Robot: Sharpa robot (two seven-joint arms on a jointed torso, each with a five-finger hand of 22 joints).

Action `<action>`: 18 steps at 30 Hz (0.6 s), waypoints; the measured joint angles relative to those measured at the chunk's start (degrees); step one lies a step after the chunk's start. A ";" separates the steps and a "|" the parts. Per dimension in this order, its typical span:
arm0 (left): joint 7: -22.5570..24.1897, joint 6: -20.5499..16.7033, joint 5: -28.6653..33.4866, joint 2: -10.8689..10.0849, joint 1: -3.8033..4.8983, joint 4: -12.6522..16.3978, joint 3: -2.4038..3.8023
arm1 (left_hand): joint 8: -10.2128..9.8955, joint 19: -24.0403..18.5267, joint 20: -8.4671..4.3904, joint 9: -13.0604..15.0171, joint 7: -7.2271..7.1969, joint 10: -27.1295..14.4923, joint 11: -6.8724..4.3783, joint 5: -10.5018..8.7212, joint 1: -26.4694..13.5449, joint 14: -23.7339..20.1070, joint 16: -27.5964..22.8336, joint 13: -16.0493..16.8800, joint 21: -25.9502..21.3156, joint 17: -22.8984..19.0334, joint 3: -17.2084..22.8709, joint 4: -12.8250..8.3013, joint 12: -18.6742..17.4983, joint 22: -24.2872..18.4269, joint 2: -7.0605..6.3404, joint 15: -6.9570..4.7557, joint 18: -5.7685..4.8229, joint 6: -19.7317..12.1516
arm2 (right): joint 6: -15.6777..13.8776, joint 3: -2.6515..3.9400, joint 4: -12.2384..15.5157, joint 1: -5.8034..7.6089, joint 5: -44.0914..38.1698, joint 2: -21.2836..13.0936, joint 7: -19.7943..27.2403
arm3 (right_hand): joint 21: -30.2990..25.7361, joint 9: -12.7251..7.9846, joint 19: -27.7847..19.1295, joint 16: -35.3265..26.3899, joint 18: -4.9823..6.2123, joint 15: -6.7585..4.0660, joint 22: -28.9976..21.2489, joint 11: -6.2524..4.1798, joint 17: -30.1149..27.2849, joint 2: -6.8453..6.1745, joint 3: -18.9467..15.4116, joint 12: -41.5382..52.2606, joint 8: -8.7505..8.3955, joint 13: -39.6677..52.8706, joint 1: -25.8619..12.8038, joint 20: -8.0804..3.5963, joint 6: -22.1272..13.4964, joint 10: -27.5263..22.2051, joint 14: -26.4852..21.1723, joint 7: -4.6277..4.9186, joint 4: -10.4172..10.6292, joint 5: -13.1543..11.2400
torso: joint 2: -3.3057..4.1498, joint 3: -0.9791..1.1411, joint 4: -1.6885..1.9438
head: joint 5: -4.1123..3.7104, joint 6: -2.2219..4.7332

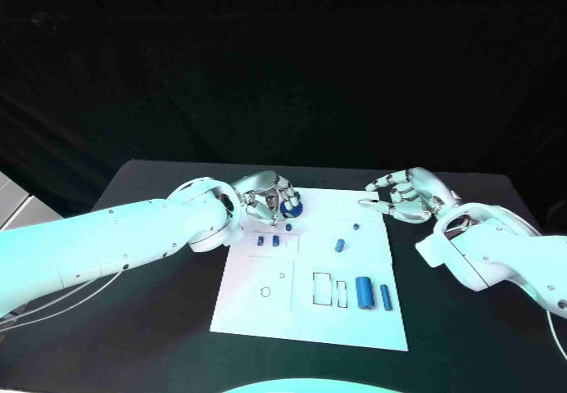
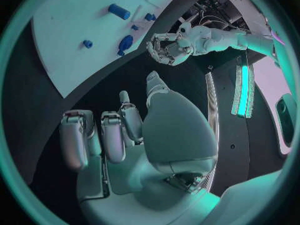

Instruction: Assemble the parts on the task board

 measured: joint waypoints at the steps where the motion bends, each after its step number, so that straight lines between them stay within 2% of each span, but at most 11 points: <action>1: 0.18 0.06 -1.00 0.33 0.00 -0.32 -0.05 | -0.18 0.06 -0.06 -0.58 -0.06 0.19 -0.18 0.00 -0.15 0.43 0.74 -0.44 0.14 0.17 -0.06 -0.06 0.00 0.20 -0.15 0.12 0.00 0.29 | -0.02 0.00 -0.01 0.00 0.01 0.02 0.04 | -0.07 0.00 0.00 0.00 0.01 0.00 0.00 0.02 0.00 0.00 0.00 -0.72 0.00 0.00 0.00 0.00 0.00 -0.57 0.00 0.00 0.00 0.00 | 0.01 0.00 -0.01 | 0.00 0.02; 5: 0.36 1.06 -5.28 1.80 0.00 -1.65 -0.23 | -0.46 0.47 -0.06 -1.60 -0.39 0.19 -0.18 0.00 -0.53 0.92 2.49 -1.19 0.64 0.59 -0.25 -0.25 -0.29 0.56 -0.53 0.01 -0.01 0.81 | -0.11 -0.01 -0.06 0.00 0.06 0.08 0.20 | -1.23 0.00 0.00 -0.36 0.13 0.08 0.00 0.09 -0.01 0.19 0.00 -3.85 0.18 -0.54 0.19 0.00 -0.10 -2.91 -0.07 -0.10 0.00 0.00 | 0.01 0.03 -0.01 | 0.03 0.05; 6: 0.34 1.44 -6.20 2.10 0.00 -1.98 -0.31 | -0.50 0.47 -0.06 -1.88 -0.47 0.53 -0.08 0.00 -0.53 0.92 3.06 -1.36 0.87 0.73 -0.30 -0.29 -0.29 0.69 -0.53 0.01 0.00 1.03 | -0.14 -0.02 -0.06 0.00 0.07 0.10 0.23 | -1.70 0.00 0.00 -0.59 0.81 0.08 0.00 0.06 -0.01 0.27 0.02 -5.22 0.33 -1.46 0.27 0.00 -0.10 -3.63 -0.07 -0.10 -0.02 0.00 | 0.01 0.03 -0.01 | 0.04 0.05; 7: 0.24 2.00 -7.39 2.51 0.00 -2.45 -0.41 | -0.50 0.59 0.07 -2.17 -0.46 0.82 -0.19 0.00 -0.53 1.02 3.66 -1.50 1.03 0.88 -0.30 -0.29 -0.29 0.85 -0.53 -0.08 -0.01 1.30 | -0.16 -0.02 -0.06 -0.01 0.07 0.13 0.28 | -2.00 0.00 0.00 -0.66 0.89 0.08 0.00 0.03 -0.01 0.31 0.10 -6.15 0.34 -2.16 0.31 0.00 -0.11 -4.09 -0.07 -0.10 -0.10 0.00 | 0.02 0.04 -0.02 | 0.05 0.05; 11: -0.44 3.95 -10.89 3.98 0.00 -4.20 -0.69 | -0.78 0.88 -0.06 -2.91 -0.79 1.26 -0.36 0.00 -0.53 1.35 5.38 -1.87 1.74 1.25 -0.30 -0.29 -0.29 1.37 -0.53 0.00 -0.01 1.80 | -0.24 -0.02 -0.06 -0.01 0.09 0.21 0.44 | -3.86 0.00 0.00 -1.36 0.90 0.08 0.00 -0.10 -0.01 0.29 0.17 -11.48 0.34 -6.74 0.33 0.00 -0.22 -7.06 -0.07 -0.20 -0.17 0.00 | 0.07 0.05 -0.07 | 0.08 0.14; 13: -0.93 4.79 -12.29 4.60 0.00 -5.04 -0.76 | -0.84 1.12 -0.25 -3.32 -0.87 1.31 -0.28 0.00 -1.02 2.41 7.11 -2.11 2.39 2.34 -0.30 -0.28 -0.29 1.74 -0.94 -0.09 -0.01 2.34 | -0.27 -0.03 -0.06 -0.01 0.10 0.22 0.49 | -4.51 -0.05 0.00 -1.54 0.90 0.08 0.00 -0.15 -0.01 0.07 0.17 -13.60 0.34 -8.67 0.55 0.00 -0.31 -8.16 -0.07 -0.28 -0.17 0.00 | 0.07 0.04 -0.09 | 0.08 0.15; 17: -2.11 6.25 -14.78 5.49 0.00 -6.61 -0.82 | -1.12 1.29 -0.06 -3.67 -0.69 1.31 -0.28 0.00 -1.32 3.50 9.17 -2.29 2.62 4.31 -0.71 -0.21 -0.29 2.13 -0.65 -0.10 -0.02 2.52 | -0.34 -0.03 -0.05 -0.02 0.11 0.23 0.60 | -5.57 -0.06 0.00 -1.99 0.97 0.08 0.01 -0.12 -0.01 0.07 0.17 -17.26 0.56 -12.05 0.55 0.00 -0.49 -9.94 -0.07 -0.18 -0.17 0.00 | 0.07 0.03 -0.10 | 0.05 0.10; 18: -2.38 6.52 -15.21 5.65 0.00 -6.88 -0.82 | -1.11 1.29 -0.06 -3.72 -0.69 1.31 -0.28 0.00 -1.48 3.49 9.39 -2.29 2.81 4.44 -0.71 -0.21 -0.29 2.19 -0.81 -0.10 -0.02 2.52 | -0.35 -0.03 -0.05 -0.02 0.11 0.23 0.62 | -5.89 -0.06 0.00 -1.99 1.51 0.08 0.02 -0.16 -0.02 0.07 0.17 -18.24 0.56 -12.96 0.55 0.00 -0.60 -10.41 -0.07 -0.21 -0.17 0.00 | 0.07 0.03 -0.10 | 0.04 0.08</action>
